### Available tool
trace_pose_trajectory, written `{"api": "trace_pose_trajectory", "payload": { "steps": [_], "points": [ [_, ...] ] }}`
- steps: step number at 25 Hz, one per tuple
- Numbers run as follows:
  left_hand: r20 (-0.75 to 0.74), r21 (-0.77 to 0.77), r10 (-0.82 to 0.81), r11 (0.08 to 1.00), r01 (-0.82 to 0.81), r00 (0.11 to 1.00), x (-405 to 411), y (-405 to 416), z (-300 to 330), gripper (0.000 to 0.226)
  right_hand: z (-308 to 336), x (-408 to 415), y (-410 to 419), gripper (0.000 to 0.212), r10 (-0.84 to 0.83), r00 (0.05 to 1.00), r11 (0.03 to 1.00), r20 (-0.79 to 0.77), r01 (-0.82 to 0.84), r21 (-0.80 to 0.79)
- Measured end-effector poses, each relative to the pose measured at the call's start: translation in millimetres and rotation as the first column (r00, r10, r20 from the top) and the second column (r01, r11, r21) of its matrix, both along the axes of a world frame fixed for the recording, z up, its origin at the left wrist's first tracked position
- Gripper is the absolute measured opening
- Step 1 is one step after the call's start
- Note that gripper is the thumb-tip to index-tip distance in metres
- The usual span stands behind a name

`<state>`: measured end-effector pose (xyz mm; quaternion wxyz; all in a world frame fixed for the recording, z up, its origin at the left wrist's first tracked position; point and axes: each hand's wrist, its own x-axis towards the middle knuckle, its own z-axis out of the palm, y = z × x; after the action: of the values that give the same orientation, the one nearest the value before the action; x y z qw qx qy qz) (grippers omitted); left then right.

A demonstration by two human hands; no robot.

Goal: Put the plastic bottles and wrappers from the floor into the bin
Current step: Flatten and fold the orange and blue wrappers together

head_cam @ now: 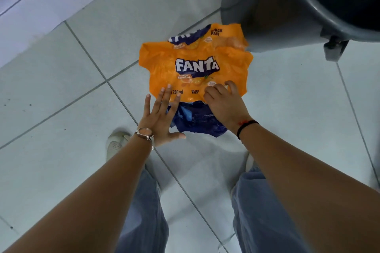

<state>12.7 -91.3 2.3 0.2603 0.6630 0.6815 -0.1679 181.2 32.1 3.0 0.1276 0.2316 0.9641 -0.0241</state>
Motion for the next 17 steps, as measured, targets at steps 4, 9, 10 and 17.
{"api": "trace_pose_trajectory", "payload": {
  "steps": [4, 9, 10, 17],
  "points": [
    [0.042, -0.069, 0.09, 0.994, -0.087, 0.995, 5.4, 11.1, -1.4, 0.106, -8.1, 8.6, 2.9, 0.073, -0.033, 0.98, 0.996, 0.198, 0.048, -0.073],
    [-0.012, -0.146, 0.061, 0.987, -0.063, 0.998, 6.9, 15.0, -18.4, 0.106, -32.8, 3.3, 13.9, 0.058, -0.047, 0.958, 0.984, 0.282, 0.092, -0.15],
    [-0.02, -0.143, 0.054, 0.988, -0.057, 0.998, 7.7, 14.3, -20.8, 0.107, -37.3, 2.0, 13.6, 0.054, -0.041, 0.963, 0.989, 0.267, 0.076, -0.125],
    [-0.032, -0.14, 0.03, 0.99, -0.034, 0.999, 2.3, 16.8, -18.3, 0.106, -36.0, -1.7, 18.2, 0.028, 0.071, 0.991, 0.996, 0.112, -0.065, -0.062]
  ]
}}
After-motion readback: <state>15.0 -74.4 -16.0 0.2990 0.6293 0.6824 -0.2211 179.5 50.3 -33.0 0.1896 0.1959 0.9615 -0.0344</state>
